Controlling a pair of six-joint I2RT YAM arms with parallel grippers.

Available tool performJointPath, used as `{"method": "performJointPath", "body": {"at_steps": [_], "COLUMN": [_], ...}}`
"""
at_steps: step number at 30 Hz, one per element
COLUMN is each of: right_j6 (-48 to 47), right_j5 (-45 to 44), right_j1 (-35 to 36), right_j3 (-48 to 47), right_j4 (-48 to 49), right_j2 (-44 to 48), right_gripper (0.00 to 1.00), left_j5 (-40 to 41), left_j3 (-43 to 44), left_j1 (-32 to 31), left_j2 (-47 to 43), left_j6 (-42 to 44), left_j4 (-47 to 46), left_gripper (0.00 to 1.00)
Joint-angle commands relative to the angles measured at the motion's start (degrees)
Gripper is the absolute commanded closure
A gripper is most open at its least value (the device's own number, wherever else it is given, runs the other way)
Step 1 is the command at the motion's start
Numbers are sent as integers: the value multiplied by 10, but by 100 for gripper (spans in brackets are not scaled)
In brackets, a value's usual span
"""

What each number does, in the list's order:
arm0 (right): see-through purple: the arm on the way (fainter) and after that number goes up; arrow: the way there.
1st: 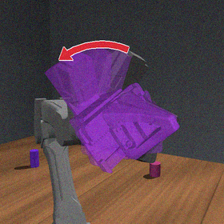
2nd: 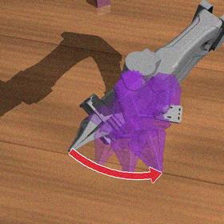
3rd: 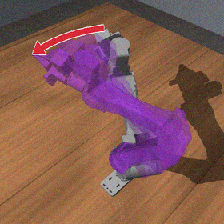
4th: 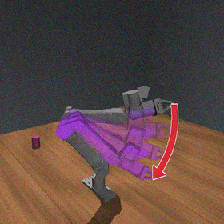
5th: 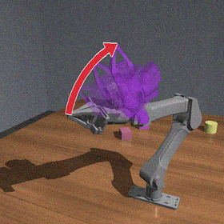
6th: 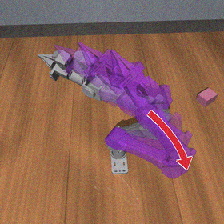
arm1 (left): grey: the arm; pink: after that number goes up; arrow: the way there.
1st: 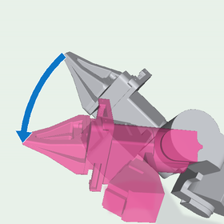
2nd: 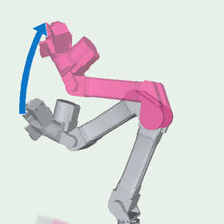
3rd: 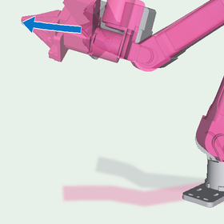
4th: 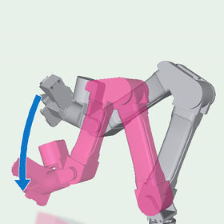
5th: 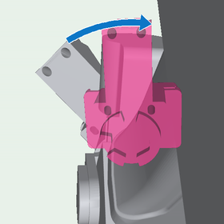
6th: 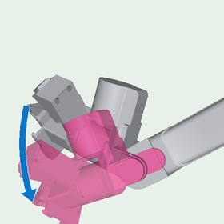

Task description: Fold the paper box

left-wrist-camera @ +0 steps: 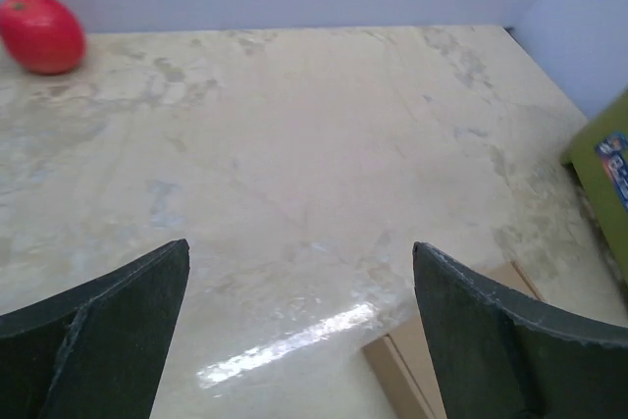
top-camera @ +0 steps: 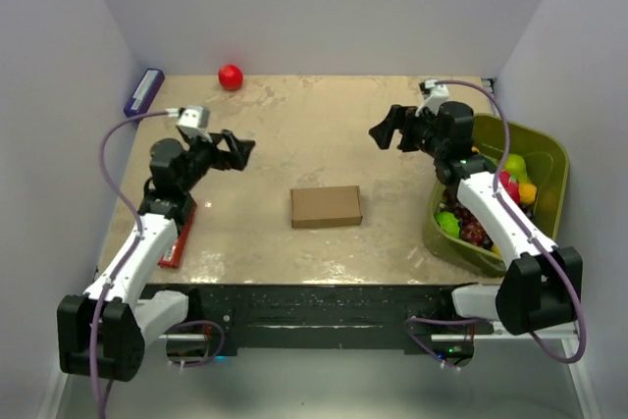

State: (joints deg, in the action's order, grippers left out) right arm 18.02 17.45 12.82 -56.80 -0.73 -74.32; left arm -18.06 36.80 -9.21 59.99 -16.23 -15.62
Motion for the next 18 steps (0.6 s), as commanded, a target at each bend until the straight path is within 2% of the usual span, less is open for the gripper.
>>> {"method": "performJointPath", "body": {"at_steps": [1, 8, 18], "right_j6": [-18, -38, -32], "right_j5": [-25, -66, -62], "right_j1": [-39, -68, -68], "right_j3": [-30, -4, 5], "right_j4": [-31, -29, -20], "right_j2": [43, 111, 116], "right_gripper": [1, 1, 1], "left_j5": [-85, -11, 7], "left_j3": [51, 91, 96], "left_j1": [88, 88, 88], "left_j2": [-35, -86, -96], "left_j6": [-31, 20, 20], "left_j4": [43, 98, 111], "left_gripper": [0, 0, 0]}}
